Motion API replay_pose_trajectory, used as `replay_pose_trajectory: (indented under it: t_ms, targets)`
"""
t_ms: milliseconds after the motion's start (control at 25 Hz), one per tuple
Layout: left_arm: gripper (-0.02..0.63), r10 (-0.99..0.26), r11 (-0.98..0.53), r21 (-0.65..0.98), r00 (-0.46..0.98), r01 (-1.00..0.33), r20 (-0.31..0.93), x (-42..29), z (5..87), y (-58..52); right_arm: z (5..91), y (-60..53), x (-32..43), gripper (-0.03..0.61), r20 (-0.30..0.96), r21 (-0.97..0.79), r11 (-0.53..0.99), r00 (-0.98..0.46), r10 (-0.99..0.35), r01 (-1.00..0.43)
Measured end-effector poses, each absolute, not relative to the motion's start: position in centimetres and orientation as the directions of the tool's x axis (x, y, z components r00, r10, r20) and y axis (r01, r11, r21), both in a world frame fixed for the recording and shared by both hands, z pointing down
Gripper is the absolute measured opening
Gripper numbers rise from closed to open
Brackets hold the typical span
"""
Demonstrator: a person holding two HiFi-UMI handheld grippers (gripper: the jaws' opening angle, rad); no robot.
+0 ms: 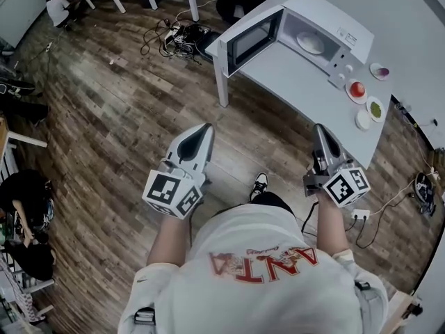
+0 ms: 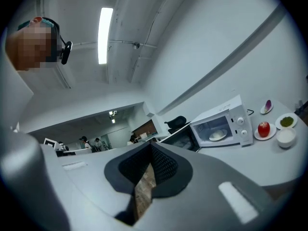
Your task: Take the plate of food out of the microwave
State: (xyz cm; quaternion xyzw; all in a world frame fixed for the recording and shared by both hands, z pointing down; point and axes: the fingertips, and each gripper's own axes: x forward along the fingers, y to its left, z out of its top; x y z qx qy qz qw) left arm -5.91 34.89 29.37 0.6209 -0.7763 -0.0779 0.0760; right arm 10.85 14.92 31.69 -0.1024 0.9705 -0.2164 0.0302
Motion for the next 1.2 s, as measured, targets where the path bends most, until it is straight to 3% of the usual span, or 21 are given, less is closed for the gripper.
replay_pose_trajectory:
  t_ms: [600,1200]
  targets:
    - [0.009,-0.977,0.210,0.174,-0.199,-0.962,0.080,-7.9,29.3,14.5,35.9,-4.6,8.0,0.003,0.025,-0.597,0.770,-0.964,-0.263,-0.225]
    - [0.009,-0.993,0.037,0.153,-0.020,-0.988,0.112,-15.2,32.9,0.7,39.6,-12.1,3.4,0.003,0.117,-0.664,0.625,-0.883,-0.455,-0.410]
